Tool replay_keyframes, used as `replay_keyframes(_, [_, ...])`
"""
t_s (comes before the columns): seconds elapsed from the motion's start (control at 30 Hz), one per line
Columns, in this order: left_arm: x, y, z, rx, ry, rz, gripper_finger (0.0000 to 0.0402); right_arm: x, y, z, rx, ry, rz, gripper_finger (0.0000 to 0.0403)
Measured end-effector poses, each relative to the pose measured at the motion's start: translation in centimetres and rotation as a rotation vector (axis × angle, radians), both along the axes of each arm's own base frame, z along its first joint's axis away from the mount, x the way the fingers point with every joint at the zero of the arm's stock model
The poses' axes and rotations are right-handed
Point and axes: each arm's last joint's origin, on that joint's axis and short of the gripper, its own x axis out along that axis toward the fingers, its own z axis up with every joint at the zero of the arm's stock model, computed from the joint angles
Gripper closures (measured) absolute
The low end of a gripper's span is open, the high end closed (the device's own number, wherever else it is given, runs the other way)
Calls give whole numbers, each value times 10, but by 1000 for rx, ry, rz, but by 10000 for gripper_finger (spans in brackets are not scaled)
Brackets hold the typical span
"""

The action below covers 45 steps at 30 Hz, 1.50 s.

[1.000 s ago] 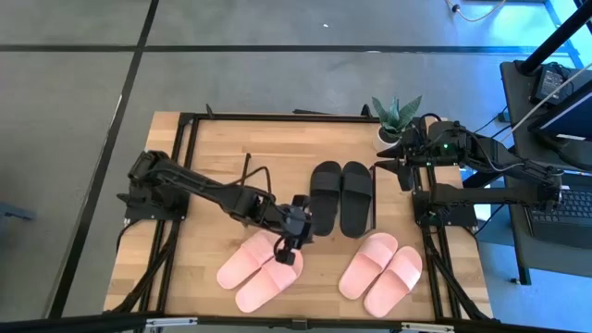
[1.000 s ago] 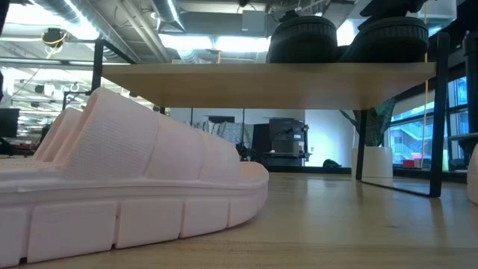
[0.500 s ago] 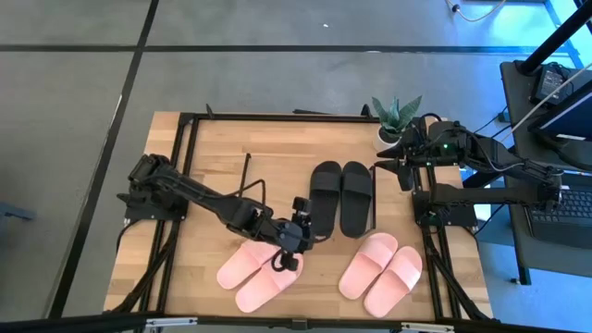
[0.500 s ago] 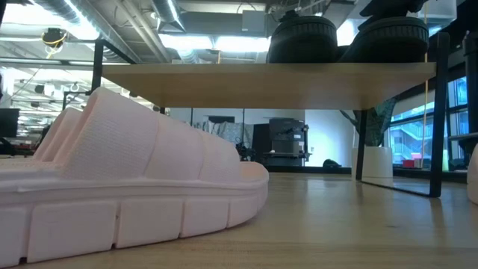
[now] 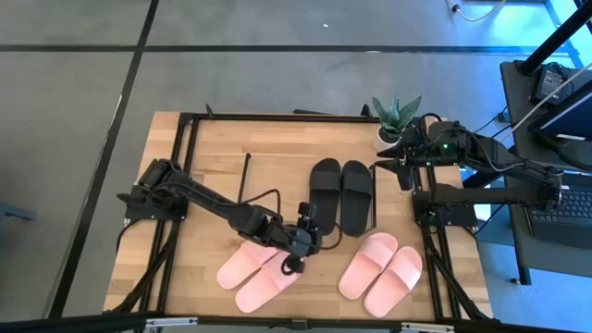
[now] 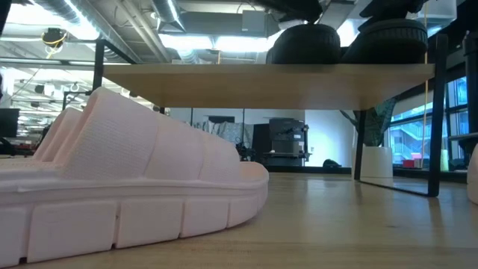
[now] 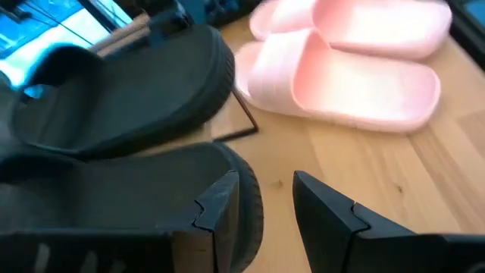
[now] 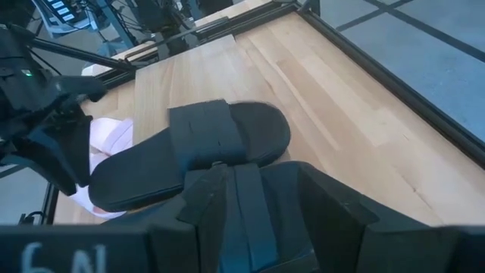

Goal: Pick and place slides into the shelf
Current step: Put the black slides on the shelf, then put the left pink slides under the shelf

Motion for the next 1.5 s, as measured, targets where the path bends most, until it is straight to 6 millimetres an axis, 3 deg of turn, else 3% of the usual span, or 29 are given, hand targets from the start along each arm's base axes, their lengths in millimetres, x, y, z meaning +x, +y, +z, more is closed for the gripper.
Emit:
replay_keyframes(0.57, [0,1,11,-33,-65,17,282,-1,0,-1,2,11,0,244])
replay_keyframes(0.77, [-24,17,51,-206,-75,5,282,-3,1,-6,14,70,-12,244])
replay_keyframes(0.97, [-51,55,103,-392,-153,-90,282,-4,-1,-6,-10,77,-41,243])
replay_keyframes(1.2, [-96,97,155,-422,-298,-91,282,-18,3,-4,9,58,-53,243])
replay_keyframes(1.5, [-142,107,188,-474,-395,-109,282,-26,5,-1,-42,34,-29,243])
